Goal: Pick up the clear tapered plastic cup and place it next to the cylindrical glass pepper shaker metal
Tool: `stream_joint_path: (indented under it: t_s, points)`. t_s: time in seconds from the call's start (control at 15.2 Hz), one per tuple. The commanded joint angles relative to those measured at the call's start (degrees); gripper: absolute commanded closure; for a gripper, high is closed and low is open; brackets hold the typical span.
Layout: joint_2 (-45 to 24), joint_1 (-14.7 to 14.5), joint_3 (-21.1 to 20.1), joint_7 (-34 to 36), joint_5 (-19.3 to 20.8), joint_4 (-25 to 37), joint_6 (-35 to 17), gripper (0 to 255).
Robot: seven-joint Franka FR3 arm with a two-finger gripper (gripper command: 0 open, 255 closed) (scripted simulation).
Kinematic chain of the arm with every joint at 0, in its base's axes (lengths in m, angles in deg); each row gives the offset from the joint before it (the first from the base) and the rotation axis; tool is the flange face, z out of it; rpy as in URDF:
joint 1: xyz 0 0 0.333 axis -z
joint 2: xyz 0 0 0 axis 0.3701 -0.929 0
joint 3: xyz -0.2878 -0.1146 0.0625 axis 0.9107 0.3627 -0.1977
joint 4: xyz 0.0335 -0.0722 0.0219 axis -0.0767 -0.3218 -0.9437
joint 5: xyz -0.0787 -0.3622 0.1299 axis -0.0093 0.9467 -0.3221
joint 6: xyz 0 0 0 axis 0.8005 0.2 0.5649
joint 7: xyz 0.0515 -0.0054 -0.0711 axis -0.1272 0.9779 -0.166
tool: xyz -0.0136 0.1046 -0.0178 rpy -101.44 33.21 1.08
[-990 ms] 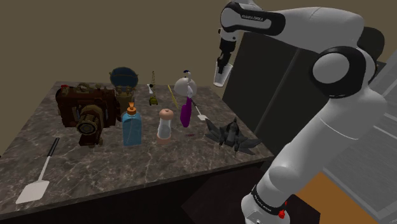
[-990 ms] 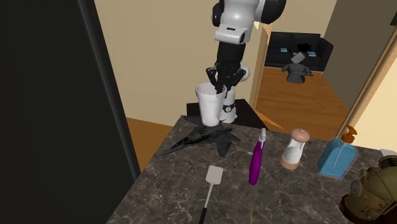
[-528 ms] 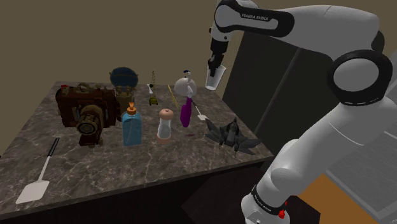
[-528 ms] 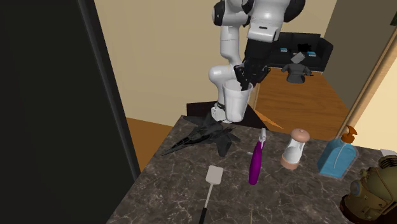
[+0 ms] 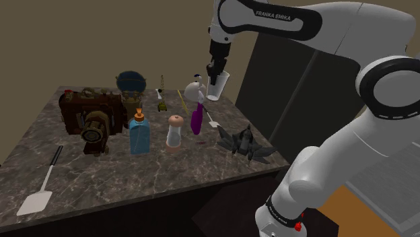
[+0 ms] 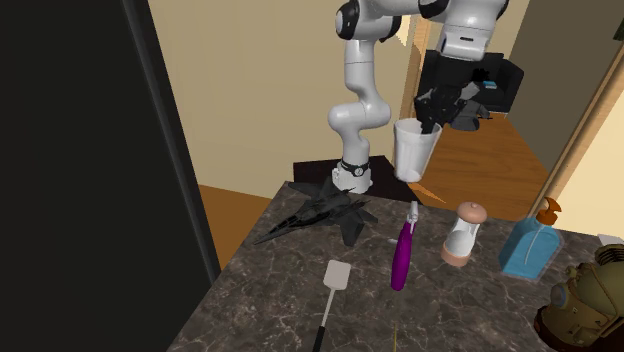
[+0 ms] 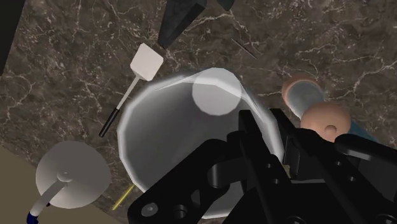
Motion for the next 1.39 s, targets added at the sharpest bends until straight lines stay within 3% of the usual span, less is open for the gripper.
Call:
stream_joint_path:
  t_s: [0.0,0.26,1.32]
  points:
    - [0.25,-1.11,-1.88,2.98,-0.45,-0.31,0.32,255]
    - [-0.15,-3.25,-5.54,8.55,-1.4,0.33,1.28,255]
    - [1.0,-3.3,-5.44,9.88,-1.29,-13.14,-10.98,255]
